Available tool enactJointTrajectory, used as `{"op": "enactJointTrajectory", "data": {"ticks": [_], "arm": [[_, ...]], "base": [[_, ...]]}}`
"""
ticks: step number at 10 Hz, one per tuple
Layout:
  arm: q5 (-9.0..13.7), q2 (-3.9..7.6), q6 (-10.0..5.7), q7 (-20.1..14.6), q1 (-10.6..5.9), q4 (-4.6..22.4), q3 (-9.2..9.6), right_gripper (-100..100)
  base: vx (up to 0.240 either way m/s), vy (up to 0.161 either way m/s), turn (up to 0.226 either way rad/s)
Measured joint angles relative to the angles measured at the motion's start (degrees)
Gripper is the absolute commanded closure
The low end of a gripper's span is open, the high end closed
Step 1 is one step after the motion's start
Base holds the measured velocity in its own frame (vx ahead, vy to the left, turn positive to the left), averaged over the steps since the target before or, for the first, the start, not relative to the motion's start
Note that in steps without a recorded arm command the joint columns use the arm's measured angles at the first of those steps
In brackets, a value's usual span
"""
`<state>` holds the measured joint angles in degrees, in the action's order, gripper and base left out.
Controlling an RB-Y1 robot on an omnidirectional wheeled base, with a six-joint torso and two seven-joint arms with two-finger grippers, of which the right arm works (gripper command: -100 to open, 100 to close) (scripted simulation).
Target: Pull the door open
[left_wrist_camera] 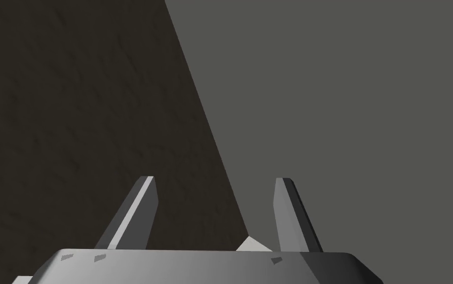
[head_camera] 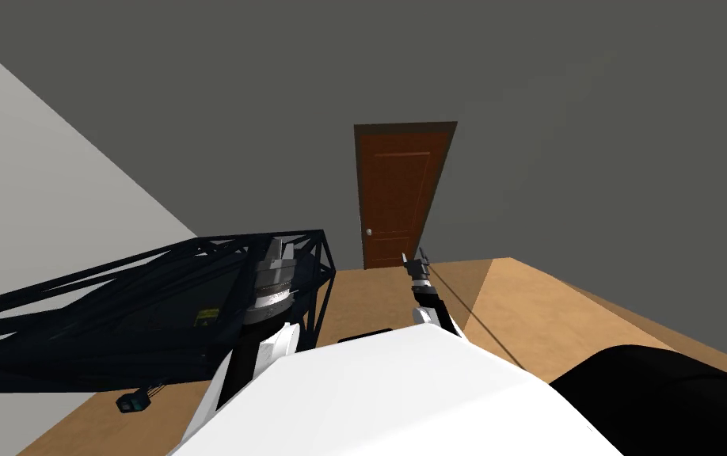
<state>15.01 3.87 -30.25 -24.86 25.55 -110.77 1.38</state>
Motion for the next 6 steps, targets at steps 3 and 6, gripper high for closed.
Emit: {"op": "enactJointTrajectory", "data": {"ticks": [3, 6], "arm": [[2.60, 0.62, -1.46, -2.72, -1.18, 4.06, 0.08, -100], [5.32, 1.20, -2.89, -5.53, -2.08, 7.79, 0.16, -100]], "base": [[0.093, 0.002, 0.136], [0.107, -0.005, 0.140]]}}
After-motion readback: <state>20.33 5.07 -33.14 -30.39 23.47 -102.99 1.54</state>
